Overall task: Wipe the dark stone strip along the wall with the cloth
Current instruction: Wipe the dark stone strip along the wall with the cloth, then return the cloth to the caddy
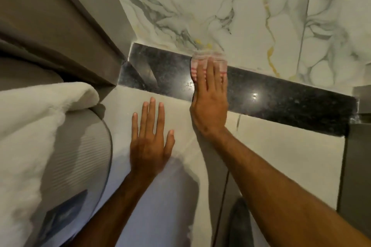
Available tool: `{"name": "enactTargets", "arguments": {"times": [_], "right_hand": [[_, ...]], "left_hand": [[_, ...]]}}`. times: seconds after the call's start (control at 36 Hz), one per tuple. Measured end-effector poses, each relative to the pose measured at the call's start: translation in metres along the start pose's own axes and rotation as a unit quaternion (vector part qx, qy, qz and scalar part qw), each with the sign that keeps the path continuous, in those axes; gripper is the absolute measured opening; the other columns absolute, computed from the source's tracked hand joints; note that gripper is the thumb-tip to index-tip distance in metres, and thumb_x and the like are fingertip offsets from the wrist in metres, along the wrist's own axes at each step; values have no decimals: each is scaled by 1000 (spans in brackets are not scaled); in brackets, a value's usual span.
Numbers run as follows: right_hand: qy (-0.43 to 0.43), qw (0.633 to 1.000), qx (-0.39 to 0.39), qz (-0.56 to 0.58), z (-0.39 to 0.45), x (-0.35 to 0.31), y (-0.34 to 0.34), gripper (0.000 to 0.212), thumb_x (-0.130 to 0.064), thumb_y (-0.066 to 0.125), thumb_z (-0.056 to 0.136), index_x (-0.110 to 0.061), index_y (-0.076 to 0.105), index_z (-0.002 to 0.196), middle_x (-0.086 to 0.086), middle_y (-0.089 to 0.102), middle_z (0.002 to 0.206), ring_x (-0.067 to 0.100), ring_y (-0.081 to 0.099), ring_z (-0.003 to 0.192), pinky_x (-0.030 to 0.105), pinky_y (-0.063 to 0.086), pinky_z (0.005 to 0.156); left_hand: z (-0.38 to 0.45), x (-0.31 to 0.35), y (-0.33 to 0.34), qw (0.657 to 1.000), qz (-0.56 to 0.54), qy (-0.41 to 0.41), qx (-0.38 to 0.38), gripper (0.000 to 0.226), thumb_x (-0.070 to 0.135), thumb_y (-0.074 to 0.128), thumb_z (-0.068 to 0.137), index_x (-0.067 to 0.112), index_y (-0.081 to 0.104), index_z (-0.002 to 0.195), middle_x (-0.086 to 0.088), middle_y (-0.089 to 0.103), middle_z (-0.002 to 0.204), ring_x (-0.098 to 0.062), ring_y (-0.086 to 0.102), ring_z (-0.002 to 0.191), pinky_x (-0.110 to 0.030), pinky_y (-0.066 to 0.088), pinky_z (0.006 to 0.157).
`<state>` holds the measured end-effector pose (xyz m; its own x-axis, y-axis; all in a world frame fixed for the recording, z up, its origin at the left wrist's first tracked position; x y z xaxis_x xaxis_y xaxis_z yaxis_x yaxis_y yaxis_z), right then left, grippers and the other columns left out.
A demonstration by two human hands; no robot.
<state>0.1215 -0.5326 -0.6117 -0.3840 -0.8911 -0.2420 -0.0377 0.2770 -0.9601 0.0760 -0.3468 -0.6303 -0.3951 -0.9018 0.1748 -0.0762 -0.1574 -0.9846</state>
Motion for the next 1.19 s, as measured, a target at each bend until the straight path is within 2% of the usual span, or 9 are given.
{"name": "enactTargets", "arguments": {"times": [0.28, 0.36, 0.53, 0.69, 0.81, 0.92, 1.0, 1.08, 1.19], "right_hand": [[87, 928, -340, 125, -138, 12, -114, 57, -28, 48, 119, -20, 31, 173, 6, 26, 184, 31, 31, 169, 45, 35, 137], [91, 924, -337, 157, -159, -4, -199, 56, -19, 59, 114, -20, 41, 167, 7, 42, 175, 30, 45, 160, 42, 38, 134], [148, 890, -270, 337, -212, -81, -376, 49, -27, 47, 120, -26, 42, 169, -8, 42, 177, 14, 40, 163, -12, 15, 112], [90, 865, -316, 380, -260, -192, -480, 52, -33, 48, 116, -27, 44, 168, -6, 43, 177, 16, 42, 164, 25, 31, 134], [71, 848, -349, 393, -288, -273, -496, 44, -26, 57, 114, -18, 58, 158, 5, 62, 163, 23, 59, 151, 37, 43, 132], [79, 821, -363, 434, -308, -346, -480, 29, -30, 55, 116, -20, 69, 139, -3, 78, 132, -4, 69, 116, 35, 54, 120], [86, 838, -371, 390, -322, -391, -446, 30, -31, 59, 115, -15, 68, 139, 9, 77, 134, 21, 73, 123, 39, 57, 117], [112, 850, -381, 345, -330, -420, -403, 30, -22, 65, 112, -11, 66, 141, 13, 75, 137, 27, 71, 128, 33, 53, 115], [168, 857, -378, 308, -325, -434, -346, 24, -14, 63, 112, -6, 68, 135, 16, 75, 135, 31, 72, 127, 28, 52, 97]], "left_hand": [[-27, 54, -154, 981, -1, 72, -181, 68, 44, 37, 115, 5, 30, 171, -22, 24, 179, -40, 25, 166, -61, 29, 134], [-45, 72, -247, 984, 24, 23, -177, 66, 43, 36, 114, 2, 43, 165, -27, 40, 171, -44, 42, 158, -61, 41, 127], [-118, 80, -430, 971, -37, 0, -235, 65, 44, 50, 110, 6, 49, 162, -22, 44, 170, -42, 45, 157, -64, 44, 125], [-179, 26, -549, 970, -37, -12, -239, 56, 40, 41, 114, 6, 60, 155, -21, 53, 165, -40, 57, 149, -63, 55, 115], [-189, -31, -598, 975, 91, -22, -203, 44, 26, 46, 115, 1, 71, 141, -27, 54, 158, -43, 67, 137, -55, 49, 121], [-176, -109, -611, 985, 78, -58, -144, 68, 37, 15, 120, -3, 61, 150, -29, 58, 157, -46, 60, 144, -55, 45, 124], [-168, -148, -616, 985, 123, -30, -117, 62, 35, 31, 116, -5, 46, 161, -33, 49, 163, -48, 51, 151, -63, 52, 118], [-149, -175, -589, 974, 136, -7, -179, 71, 39, 18, 113, 2, 14, 173, -27, 13, 181, -43, 14, 169, -62, 22, 136], [-122, -188, -557, 989, 83, -2, -121, 71, 44, 31, 115, 10, 12, 175, -19, 12, 183, -35, 13, 170, -54, 13, 139]]}}
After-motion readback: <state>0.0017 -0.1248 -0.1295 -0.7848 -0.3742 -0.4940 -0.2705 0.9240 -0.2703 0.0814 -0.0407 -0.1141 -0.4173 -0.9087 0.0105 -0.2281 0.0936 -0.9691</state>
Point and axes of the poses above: each hand's wrist, its own z-axis towards the middle knuckle, its own y-axis out of the palm, x = y × z, the point moved 5 cm from there along z, towards the middle knuckle
